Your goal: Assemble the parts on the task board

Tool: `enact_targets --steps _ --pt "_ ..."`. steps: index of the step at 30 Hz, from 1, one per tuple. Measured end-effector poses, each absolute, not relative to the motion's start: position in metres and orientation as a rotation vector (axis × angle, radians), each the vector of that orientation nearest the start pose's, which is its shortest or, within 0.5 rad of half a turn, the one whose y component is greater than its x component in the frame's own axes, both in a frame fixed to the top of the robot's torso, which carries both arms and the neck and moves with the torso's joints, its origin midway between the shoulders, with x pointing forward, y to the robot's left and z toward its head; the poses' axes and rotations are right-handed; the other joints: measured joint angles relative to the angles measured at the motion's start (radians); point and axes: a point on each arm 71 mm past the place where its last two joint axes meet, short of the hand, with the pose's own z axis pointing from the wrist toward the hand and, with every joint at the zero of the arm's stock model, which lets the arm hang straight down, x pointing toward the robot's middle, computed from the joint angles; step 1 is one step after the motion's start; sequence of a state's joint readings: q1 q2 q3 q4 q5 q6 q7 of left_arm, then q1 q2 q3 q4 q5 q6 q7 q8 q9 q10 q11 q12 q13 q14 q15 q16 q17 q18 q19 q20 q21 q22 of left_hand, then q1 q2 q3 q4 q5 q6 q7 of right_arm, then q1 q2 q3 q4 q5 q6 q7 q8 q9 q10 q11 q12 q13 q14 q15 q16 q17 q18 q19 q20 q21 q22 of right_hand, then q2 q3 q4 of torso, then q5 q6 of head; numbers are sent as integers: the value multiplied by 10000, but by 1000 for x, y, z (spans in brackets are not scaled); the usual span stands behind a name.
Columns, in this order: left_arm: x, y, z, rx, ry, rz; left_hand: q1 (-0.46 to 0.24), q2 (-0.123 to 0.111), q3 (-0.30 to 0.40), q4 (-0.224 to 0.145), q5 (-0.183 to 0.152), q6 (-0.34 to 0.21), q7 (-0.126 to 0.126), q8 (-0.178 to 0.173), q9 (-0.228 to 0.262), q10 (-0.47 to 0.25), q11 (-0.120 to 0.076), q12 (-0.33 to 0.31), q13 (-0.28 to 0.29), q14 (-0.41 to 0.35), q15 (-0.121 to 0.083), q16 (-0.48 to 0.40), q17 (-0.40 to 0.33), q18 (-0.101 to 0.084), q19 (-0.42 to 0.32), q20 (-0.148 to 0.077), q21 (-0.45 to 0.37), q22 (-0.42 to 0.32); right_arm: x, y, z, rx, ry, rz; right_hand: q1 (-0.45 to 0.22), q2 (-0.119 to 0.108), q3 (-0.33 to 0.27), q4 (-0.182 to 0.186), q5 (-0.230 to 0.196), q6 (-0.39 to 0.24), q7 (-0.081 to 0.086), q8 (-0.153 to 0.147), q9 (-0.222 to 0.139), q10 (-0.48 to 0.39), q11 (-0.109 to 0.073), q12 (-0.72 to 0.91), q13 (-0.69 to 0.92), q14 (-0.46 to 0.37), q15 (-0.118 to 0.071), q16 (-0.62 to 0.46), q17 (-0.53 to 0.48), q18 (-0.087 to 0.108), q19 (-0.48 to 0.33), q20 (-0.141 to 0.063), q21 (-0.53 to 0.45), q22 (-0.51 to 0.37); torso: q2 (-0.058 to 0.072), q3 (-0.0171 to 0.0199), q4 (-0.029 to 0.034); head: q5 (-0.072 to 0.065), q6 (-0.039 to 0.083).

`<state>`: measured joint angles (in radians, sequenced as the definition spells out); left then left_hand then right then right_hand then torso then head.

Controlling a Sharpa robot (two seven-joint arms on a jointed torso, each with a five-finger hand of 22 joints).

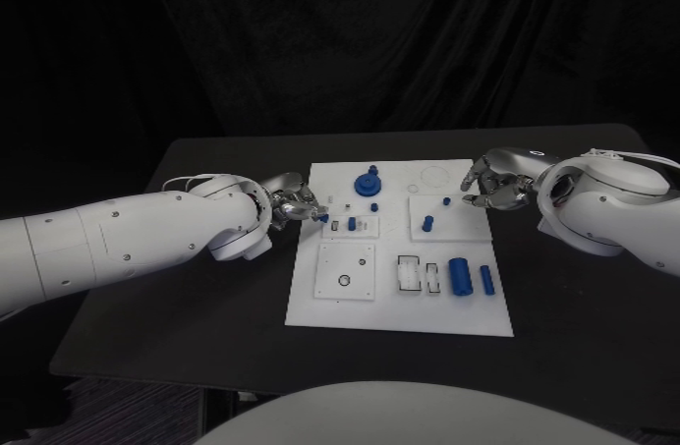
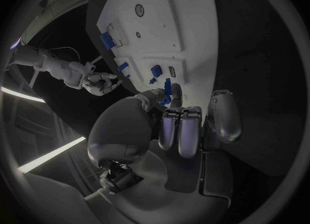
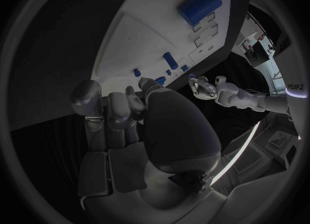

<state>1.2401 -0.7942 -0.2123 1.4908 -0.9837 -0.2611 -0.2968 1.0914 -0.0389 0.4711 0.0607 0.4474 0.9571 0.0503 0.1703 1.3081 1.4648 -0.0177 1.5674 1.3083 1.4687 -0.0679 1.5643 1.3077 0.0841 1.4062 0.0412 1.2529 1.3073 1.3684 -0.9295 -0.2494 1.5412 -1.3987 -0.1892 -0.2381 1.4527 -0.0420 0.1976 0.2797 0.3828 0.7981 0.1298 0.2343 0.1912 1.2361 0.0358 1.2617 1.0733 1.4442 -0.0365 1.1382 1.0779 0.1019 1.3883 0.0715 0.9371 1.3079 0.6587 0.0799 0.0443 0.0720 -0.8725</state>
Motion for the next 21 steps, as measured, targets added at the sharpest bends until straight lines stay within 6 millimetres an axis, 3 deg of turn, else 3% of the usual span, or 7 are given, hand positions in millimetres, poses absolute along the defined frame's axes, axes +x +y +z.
enact_targets --steps 7,21 --pt "467 200 -258 -3093 20025 -6344 0 0 0 0 -10 -14 15 2 -1 0 0 0 0 0 0 0 0 0 0 0 28 0 483 -252 -190 -1361 18730 3931 0 0 0 0 0 0 0 0 0 0 0 0 0 0 0 0 0 0 0 0 0 -1 -1 8 -13 -11 0" --pt "469 193 -261 -2823 19608 -6468 -80 1 54 55 -167 -14 18 39 -5 0 0 0 0 0 0 0 0 0 1 0 40 0 483 -252 -190 -1296 18757 3962 0 0 0 0 0 0 0 0 0 0 0 1 1 1 0 0 0 1 0 0 0 -2 0 7 -14 10 0"
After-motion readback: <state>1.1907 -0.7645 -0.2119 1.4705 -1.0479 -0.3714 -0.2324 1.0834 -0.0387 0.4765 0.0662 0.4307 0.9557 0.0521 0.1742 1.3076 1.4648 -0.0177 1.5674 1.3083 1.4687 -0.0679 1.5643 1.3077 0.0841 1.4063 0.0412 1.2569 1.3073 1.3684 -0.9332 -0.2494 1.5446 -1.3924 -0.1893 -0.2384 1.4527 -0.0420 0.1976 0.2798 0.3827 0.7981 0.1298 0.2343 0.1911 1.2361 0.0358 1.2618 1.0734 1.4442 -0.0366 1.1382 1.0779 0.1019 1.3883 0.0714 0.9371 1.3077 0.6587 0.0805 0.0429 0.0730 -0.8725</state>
